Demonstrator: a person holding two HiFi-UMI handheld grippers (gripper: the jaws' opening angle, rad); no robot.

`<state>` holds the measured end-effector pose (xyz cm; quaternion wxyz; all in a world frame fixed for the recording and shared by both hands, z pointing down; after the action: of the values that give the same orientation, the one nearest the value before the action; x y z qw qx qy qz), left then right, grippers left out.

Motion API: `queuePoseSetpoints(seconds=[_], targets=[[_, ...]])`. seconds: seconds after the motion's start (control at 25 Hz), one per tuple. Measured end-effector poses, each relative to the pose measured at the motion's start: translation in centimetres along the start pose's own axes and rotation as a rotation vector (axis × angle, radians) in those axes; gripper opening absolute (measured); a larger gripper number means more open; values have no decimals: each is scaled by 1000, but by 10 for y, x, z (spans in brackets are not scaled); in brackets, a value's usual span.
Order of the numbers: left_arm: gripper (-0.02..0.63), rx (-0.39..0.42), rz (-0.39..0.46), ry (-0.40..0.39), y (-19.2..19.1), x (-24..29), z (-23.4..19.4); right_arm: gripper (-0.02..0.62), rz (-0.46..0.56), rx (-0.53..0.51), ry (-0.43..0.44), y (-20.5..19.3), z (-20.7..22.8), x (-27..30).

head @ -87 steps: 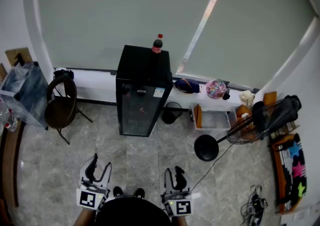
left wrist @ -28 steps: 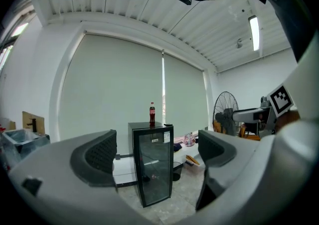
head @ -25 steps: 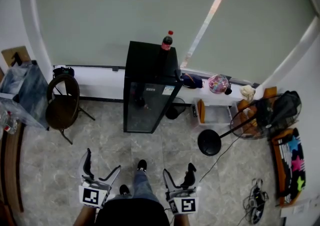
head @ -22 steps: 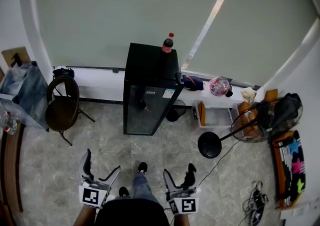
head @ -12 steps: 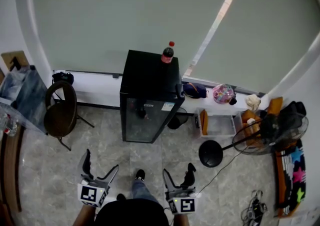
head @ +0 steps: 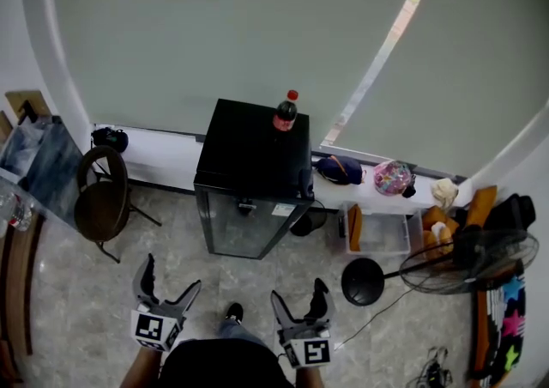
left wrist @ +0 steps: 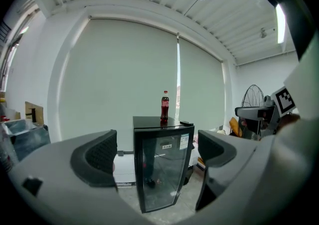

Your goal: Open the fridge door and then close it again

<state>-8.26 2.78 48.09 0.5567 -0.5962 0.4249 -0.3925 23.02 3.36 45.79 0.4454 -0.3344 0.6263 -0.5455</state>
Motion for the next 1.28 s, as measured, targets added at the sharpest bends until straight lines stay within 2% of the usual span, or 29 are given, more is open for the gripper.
queuePoseSetpoints(seconds=[0.24, 0.48, 0.8, 1.12, 1.28], targets=[[494, 6, 76, 38, 4, 38, 0, 419, -25, 13, 59, -10, 24, 37], [494, 23, 22, 74, -7, 58, -9, 419, -31, 12, 101, -16, 34, 66], [492, -17, -30, 24, -32, 85, -34, 419, -61, -5, 106, -27, 25, 102], [485, -97, -81, -21, -79, 115, -69, 419, -110, -39, 123, -45, 7, 140], [479, -98, -128, -35, -102, 129, -90, 419, -135, -52, 144, -58, -2, 161]])
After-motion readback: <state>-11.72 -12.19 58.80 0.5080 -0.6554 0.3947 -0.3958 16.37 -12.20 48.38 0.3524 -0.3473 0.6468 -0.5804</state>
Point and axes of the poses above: the fingertips, and each gripper's own axes: x forward along the fingers, z to its right, y out of its top, the point moved 7 cm from there along -x, backward along the fingers, and after that the axes turned 11 degrees about z, right-handed, at the moved point
